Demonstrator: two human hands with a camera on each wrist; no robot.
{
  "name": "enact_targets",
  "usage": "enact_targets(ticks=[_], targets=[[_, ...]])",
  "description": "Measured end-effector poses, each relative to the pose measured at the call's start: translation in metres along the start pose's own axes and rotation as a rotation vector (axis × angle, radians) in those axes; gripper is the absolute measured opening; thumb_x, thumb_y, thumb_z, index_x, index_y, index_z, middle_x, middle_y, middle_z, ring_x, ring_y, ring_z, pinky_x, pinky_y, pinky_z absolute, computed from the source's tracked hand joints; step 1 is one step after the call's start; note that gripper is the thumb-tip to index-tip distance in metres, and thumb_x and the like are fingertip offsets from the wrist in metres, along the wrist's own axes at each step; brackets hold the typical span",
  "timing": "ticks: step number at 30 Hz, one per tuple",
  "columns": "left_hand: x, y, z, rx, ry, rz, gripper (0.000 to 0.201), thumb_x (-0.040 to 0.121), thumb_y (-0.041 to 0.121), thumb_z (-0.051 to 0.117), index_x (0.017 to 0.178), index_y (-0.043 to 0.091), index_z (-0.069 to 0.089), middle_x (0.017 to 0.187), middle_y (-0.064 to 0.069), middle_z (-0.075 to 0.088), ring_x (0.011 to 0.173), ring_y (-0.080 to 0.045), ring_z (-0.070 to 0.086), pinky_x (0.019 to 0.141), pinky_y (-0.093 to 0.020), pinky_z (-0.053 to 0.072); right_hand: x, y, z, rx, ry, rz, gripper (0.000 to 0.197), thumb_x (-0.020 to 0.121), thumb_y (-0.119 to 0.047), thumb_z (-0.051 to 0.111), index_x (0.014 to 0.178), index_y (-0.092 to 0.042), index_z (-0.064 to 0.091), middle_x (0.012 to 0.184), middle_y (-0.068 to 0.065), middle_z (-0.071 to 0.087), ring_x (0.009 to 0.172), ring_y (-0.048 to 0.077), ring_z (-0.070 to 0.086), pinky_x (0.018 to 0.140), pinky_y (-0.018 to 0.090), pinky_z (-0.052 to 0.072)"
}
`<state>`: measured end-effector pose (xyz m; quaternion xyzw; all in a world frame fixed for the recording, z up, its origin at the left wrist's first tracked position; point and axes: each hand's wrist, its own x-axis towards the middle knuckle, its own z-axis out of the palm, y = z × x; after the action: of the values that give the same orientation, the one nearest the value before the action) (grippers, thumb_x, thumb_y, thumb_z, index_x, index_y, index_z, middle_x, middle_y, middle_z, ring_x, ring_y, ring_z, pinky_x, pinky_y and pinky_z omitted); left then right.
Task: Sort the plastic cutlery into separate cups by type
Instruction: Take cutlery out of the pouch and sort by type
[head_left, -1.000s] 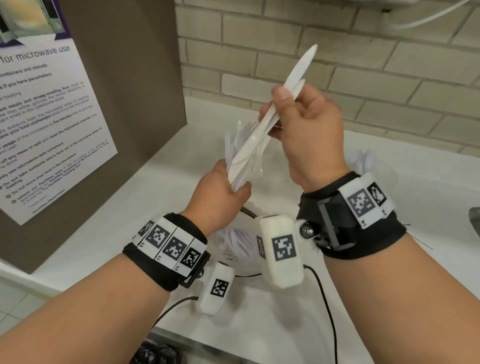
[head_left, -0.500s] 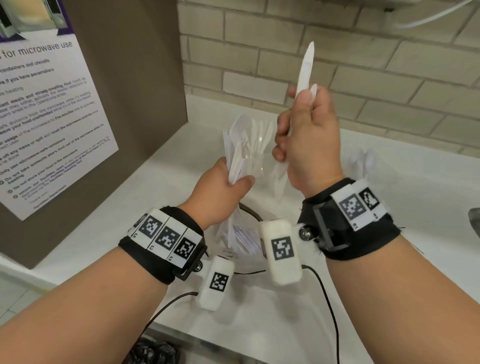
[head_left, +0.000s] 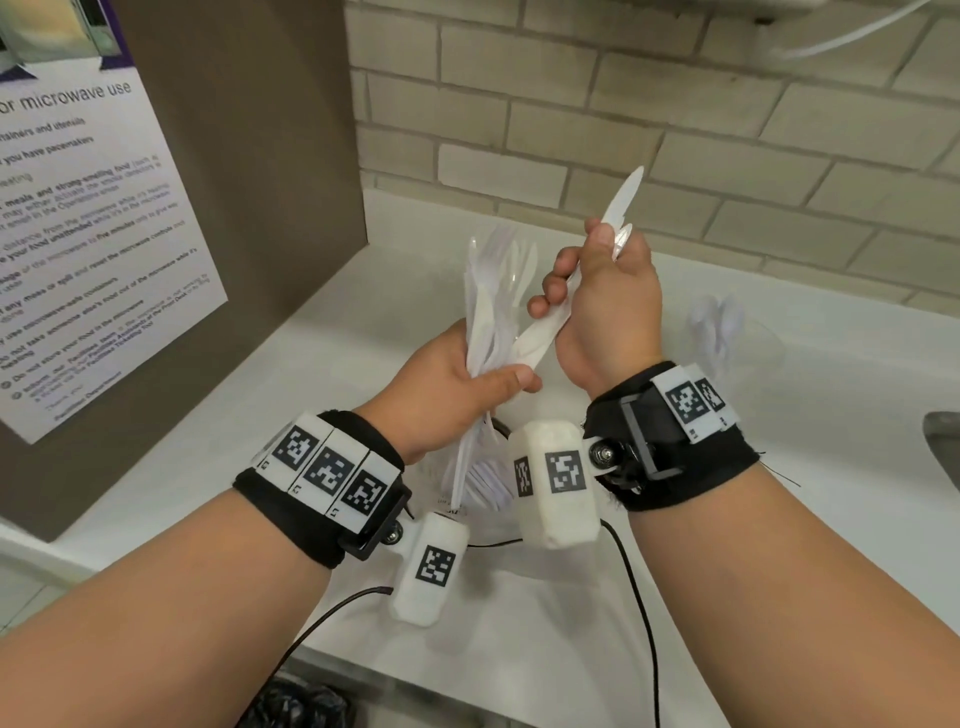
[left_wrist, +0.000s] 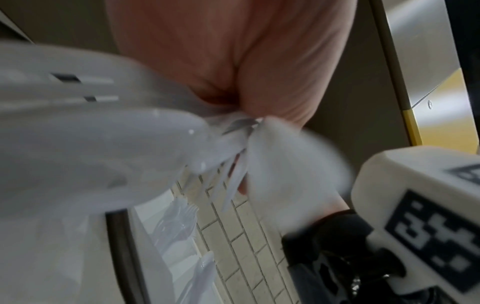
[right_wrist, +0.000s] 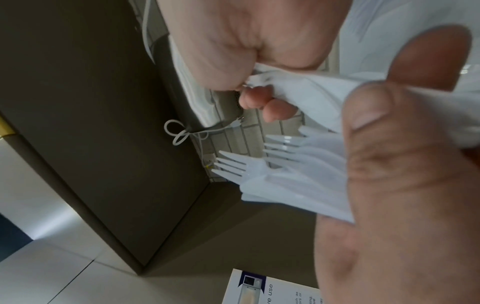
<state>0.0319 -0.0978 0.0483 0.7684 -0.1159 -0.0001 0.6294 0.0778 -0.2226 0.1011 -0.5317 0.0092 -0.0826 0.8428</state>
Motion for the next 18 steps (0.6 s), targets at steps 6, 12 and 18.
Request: enact_targets(ticks=[6, 12, 18], targets=[[0.001, -0.005, -0.002, 0.01, -0.018, -0.062, 0.026, 0.086, 0.016, 0.069, 0.108, 0.015, 0.057, 0.083, 0.003, 0.073, 0.083, -0.016, 0.067, 0.075, -0.031, 0.053, 0.011, 0.0, -0.01, 0.091, 0.08, -0.002, 0.015, 0.105, -0.021, 0.032, 0.104, -0.014, 0.045, 0.065, 0.003, 0.045, 0.046, 0.015, 0.04, 0.046, 0.027, 0.042], [0.001, -0.009, -0.008, 0.056, -0.023, -0.105, 0.016, 0.084, 0.011, 0.07, 0.094, 0.01, 0.057, 0.08, 0.001, 0.072, 0.065, 0.0, 0.062, 0.06, -0.014, 0.045, 0.029, -0.018, -0.027, 0.115, 0.201, -0.088, 0.018, 0.105, -0.02, 0.03, 0.11, -0.012, 0.044, 0.064, 0.003, 0.045, 0.044, 0.014, 0.038, 0.046, 0.025, 0.04], [0.001, -0.015, -0.018, 0.194, -0.03, -0.141, 0.015, 0.081, 0.017, 0.074, 0.09, 0.016, 0.062, 0.081, 0.0, 0.068, 0.069, -0.008, 0.061, 0.068, -0.026, 0.046, 0.043, -0.041, -0.043, 0.042, 0.296, -0.249, 0.019, 0.104, -0.021, 0.029, 0.106, -0.012, 0.046, 0.063, 0.003, 0.044, 0.043, 0.014, 0.037, 0.045, 0.024, 0.037]])
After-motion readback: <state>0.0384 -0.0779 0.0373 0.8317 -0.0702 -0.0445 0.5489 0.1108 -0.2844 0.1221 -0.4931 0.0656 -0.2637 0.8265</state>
